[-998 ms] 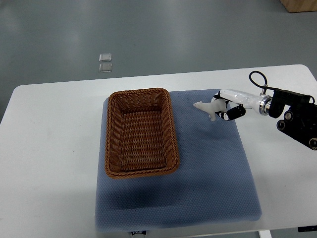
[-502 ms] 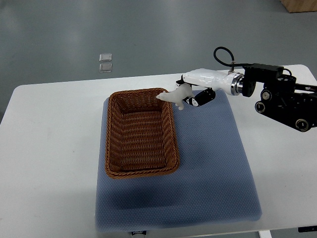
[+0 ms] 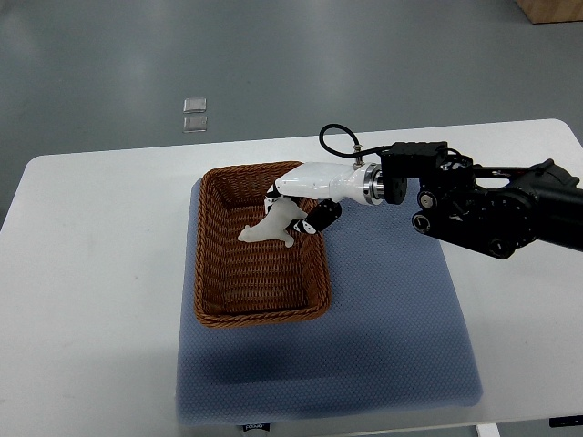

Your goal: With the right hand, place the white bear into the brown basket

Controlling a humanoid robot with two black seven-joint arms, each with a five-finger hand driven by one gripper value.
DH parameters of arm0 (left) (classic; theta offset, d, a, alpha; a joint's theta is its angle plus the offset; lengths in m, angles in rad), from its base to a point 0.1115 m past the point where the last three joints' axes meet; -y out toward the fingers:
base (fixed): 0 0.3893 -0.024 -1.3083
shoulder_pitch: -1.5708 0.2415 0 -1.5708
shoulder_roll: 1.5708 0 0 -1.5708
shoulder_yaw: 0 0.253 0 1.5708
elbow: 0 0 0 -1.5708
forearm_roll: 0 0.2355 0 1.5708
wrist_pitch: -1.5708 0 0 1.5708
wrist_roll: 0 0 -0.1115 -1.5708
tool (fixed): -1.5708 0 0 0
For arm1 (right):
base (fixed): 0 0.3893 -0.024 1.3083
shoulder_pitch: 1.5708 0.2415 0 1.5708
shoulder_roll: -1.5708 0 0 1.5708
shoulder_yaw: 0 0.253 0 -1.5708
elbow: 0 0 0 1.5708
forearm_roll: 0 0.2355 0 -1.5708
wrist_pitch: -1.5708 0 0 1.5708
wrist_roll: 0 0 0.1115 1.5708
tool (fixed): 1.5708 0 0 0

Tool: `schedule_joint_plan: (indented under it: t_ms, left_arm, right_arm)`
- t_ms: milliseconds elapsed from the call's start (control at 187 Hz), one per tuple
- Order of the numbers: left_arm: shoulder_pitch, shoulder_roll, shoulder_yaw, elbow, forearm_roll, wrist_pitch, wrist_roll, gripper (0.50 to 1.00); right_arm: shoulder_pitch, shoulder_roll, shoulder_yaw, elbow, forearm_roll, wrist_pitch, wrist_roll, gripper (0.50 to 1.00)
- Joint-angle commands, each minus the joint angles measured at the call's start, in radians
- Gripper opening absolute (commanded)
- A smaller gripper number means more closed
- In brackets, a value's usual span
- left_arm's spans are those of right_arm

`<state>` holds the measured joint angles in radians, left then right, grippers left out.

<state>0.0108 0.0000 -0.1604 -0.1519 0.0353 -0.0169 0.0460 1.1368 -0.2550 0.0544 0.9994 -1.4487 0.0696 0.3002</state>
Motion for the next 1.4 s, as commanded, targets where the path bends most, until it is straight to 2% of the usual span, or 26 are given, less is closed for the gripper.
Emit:
schedule_joint_plan:
  t_ms: [0,139,341,512,667,784,928,1115,1393]
  left_arm:
    - [0.000,0.000,0.001,0.000,0.000,0.000,0.000,1.000]
    - [0.000,0.000,0.001,0.000,0.000,0.000,0.000,1.000]
    - [0.000,0.000,0.001,0.000,0.000,0.000,0.000,1.000]
    - [0.000,0.000,0.001,0.000,0.000,0.000,0.000,1.000]
    - [0.000,0.000,-0.001,0.000,0.000,0.000,0.000,1.000]
    - [0.000,0.000,-0.001,0.000,0.000,0.000,0.000,1.000]
    - [0.000,0.000,0.001,0.000,0.000,0.000,0.000,1.000]
    - [0.000,0.000,0.001,0.000,0.000,0.000,0.000,1.000]
    - [0.000,0.000,-0.001,0.000,0.000,0.000,0.000,1.000]
  right_arm:
    - [0.003,0.000,0.004,-0.001,0.001,-0.002,-0.001,0.819]
    - [0.006,-0.006,0.015,-0.007,0.002,-0.007,-0.006,0.846]
    - [0.003,-0.024,0.050,-0.025,0.014,-0.067,-0.012,0.874]
    - [-0.009,-0.053,0.147,-0.031,0.031,-0.068,-0.012,0.874]
    - [-0.046,-0.089,0.216,-0.051,0.151,-0.070,-0.029,0.874]
    - [-0.103,-0.096,0.308,-0.111,0.307,-0.070,-0.033,0.874]
    - [-0.200,-0.084,0.449,-0.238,0.628,-0.070,-0.041,0.874]
    - [-0.256,-0.076,0.466,-0.370,0.976,-0.091,-0.042,0.887]
    - [-0.312,-0.075,0.466,-0.392,1.232,-0.090,-0.041,0.913]
